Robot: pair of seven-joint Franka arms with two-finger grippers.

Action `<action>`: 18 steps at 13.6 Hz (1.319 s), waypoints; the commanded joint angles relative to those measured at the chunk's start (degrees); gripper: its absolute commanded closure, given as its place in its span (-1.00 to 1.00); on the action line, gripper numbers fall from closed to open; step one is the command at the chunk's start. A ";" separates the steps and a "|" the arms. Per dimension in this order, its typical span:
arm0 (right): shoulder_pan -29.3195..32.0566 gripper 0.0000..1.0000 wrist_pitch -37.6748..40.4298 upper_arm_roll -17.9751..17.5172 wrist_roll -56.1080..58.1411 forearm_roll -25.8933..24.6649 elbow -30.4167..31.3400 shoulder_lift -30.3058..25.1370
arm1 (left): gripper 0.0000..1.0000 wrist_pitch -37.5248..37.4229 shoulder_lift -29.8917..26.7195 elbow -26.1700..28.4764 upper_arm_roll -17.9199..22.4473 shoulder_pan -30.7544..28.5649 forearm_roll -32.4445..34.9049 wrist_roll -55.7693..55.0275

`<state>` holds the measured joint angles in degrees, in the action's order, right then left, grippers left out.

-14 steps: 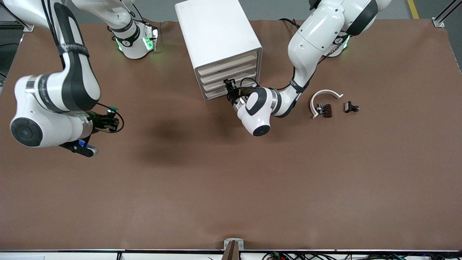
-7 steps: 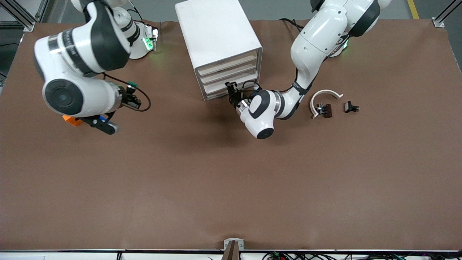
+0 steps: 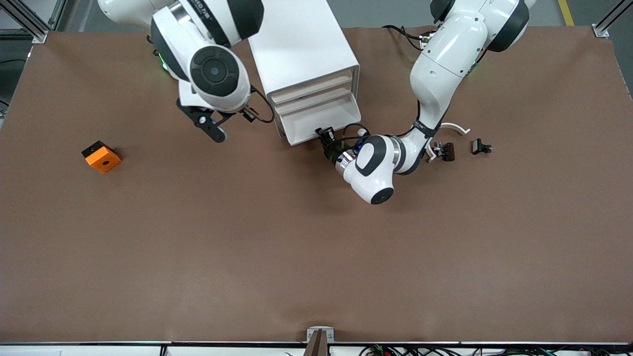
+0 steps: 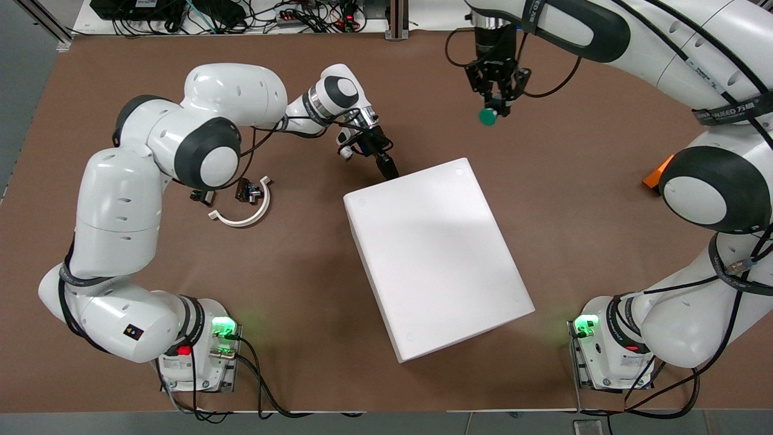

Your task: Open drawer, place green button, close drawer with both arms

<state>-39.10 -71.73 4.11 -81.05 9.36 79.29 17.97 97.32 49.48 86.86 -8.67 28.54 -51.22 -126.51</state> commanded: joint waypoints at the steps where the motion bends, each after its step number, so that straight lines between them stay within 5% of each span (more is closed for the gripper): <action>1: -1.15 0.53 -4.01 0.63 -6.12 4.51 -0.10 -0.48 | 1.00 0.15 1.06 -2.48 0.85 -0.59 -0.46 0.91; 10: -6.43 0.53 -18.00 0.63 -25.36 7.96 1.39 0.57 | 1.00 1.47 2.03 -5.29 0.85 -3.13 -0.46 2.23; 12: -7.22 0.53 -20.63 0.63 -29.41 7.87 1.92 1.19 | 0.81 1.47 1.94 -5.55 0.85 -4.01 -0.46 3.46; 13: -7.92 0.54 -22.56 0.63 -30.12 7.87 3.14 1.19 | 0.52 1.47 2.03 -6.17 0.85 -4.54 -0.46 3.46; 15: -9.06 0.60 -25.21 0.63 -31.79 7.78 4.99 1.19 | -0.99 1.47 1.77 -7.13 1.11 -4.54 -0.02 3.73; 18: -11.26 0.60 -29.86 0.63 -31.89 7.61 8.07 1.71 | -1.00 1.03 1.06 -9.15 2.08 -4.63 2.61 3.55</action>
<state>-48.74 -99.23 4.15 -111.87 16.23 85.02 20.11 98.98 50.42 79.99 -7.14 23.61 -50.36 -123.22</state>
